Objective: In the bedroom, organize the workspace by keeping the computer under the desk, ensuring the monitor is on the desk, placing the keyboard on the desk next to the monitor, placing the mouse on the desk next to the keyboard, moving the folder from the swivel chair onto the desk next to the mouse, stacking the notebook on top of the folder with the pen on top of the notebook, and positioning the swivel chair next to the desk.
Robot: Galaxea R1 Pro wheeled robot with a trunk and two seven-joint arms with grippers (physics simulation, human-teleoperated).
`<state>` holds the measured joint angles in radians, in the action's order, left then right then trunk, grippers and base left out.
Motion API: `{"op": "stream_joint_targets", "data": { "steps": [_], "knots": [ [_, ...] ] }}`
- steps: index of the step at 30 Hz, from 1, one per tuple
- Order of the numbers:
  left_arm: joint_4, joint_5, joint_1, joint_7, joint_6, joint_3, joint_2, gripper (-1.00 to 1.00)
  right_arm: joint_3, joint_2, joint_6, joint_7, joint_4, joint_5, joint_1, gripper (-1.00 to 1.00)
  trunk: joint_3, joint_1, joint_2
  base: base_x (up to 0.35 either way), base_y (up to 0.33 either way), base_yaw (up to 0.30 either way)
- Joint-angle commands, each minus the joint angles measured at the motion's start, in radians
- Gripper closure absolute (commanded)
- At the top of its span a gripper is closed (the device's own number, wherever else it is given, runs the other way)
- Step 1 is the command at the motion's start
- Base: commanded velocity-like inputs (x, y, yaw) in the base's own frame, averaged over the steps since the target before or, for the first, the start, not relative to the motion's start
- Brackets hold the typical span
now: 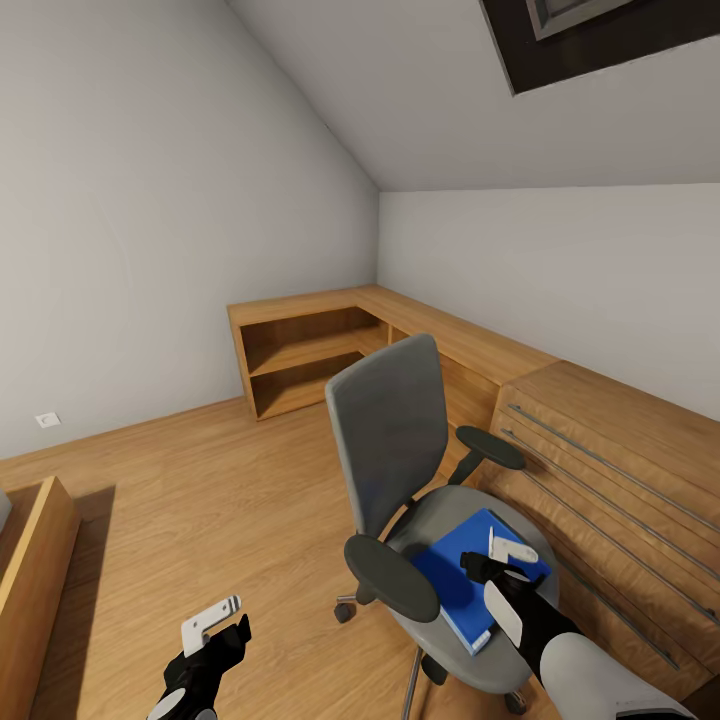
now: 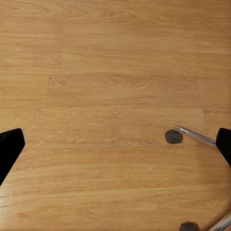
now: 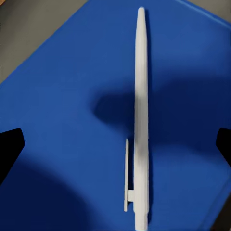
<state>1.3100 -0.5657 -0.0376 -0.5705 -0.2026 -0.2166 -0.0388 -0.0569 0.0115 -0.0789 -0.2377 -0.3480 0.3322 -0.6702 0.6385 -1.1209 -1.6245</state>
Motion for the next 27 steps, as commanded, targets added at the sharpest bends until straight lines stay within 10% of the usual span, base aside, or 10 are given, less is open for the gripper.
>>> {"op": "stream_joint_targets", "data": {
  "steps": [1,27],
  "knots": [
    [0.002,-0.005,-0.001,-0.008,-0.003,-0.003,-0.001,-1.00,-0.006,0.000,-0.007,-0.006,-0.002,0.010,0.000,-1.00,0.001,0.000,-0.001,0.000,0.000,0.000],
    [0.002,-0.004,-0.001,-0.008,-0.003,-0.003,-0.001,-1.00,-0.006,0.005,-0.009,-0.006,0.004,0.085,0.000,-1.00,0.001,0.000,-0.001,0.000,0.000,0.000]
  ]
}}
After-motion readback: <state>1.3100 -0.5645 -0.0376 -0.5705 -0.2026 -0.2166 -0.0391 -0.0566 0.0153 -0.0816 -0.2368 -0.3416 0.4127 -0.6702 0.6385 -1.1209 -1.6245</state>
